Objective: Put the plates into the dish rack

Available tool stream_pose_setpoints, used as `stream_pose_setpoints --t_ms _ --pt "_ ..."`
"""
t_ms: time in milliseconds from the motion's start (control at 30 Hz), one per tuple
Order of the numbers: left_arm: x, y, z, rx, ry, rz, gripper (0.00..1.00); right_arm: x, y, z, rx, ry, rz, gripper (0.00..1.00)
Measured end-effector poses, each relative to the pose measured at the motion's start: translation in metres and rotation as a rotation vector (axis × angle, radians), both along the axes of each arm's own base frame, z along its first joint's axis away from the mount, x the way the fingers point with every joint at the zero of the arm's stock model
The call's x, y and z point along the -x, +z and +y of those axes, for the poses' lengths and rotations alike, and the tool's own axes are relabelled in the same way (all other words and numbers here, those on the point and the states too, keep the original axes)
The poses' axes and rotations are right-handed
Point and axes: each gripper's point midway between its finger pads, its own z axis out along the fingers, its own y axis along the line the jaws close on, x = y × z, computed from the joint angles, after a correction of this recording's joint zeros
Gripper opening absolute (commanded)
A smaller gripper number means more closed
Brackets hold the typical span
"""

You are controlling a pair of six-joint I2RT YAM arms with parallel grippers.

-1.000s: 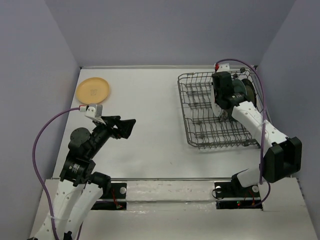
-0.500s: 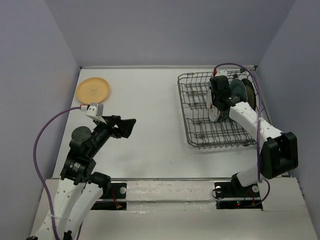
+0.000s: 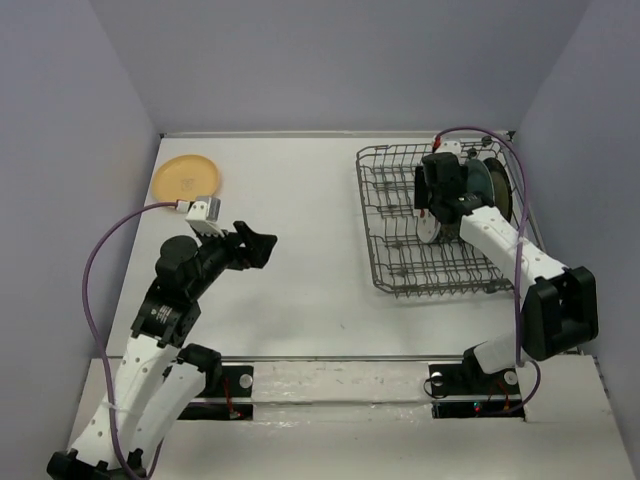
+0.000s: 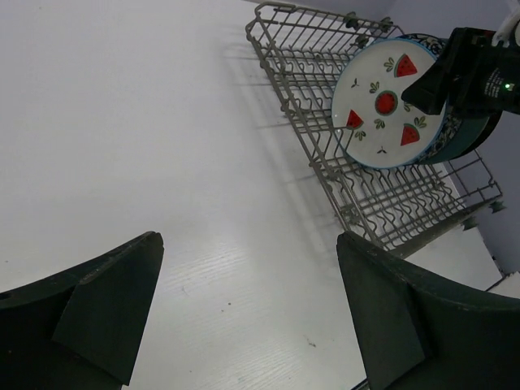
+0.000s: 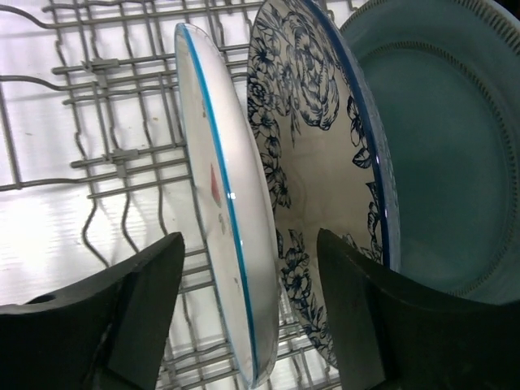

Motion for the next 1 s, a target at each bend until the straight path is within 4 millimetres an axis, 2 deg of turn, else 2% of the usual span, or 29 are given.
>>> stream_pose_setpoints --t_ms 67,167,433,533,633,700,767,900,1000 --pt "-0.004 -0.007 -0.002 -0.001 0.001 0.033 0.99 0.001 0.004 0.002 -0.014 0.007 -0.010 0.76" --pt "-0.010 -0.015 -0.006 0.013 0.003 0.075 0.99 0.005 0.021 0.006 -0.050 0.023 -0.048 0.78" --pt "-0.042 -0.030 -0.013 0.125 0.093 0.155 0.99 0.032 0.101 0.024 -0.238 0.142 -0.238 0.78" --pt "-0.061 -0.043 -0.011 0.174 0.171 0.199 0.99 0.051 0.127 0.045 -0.342 0.244 -0.295 0.78" --pt "-0.082 -0.057 -0.004 0.208 0.260 0.239 0.99 0.073 0.138 0.071 -0.444 0.365 -0.327 0.78" --pt "-0.098 -0.068 0.010 0.238 0.340 0.263 0.98 0.089 0.136 0.083 -0.500 0.429 -0.324 0.78" --pt "-0.117 -0.080 0.036 0.281 0.453 0.281 0.95 0.109 0.127 0.099 -0.570 0.504 -0.308 0.78" --pt "-0.145 -0.111 0.096 0.310 0.679 0.322 0.91 0.136 0.110 0.119 -0.655 0.604 -0.248 0.78" --pt "-0.153 -0.141 0.143 0.305 0.844 0.372 0.90 0.147 0.105 0.126 -0.691 0.643 -0.225 0.78"
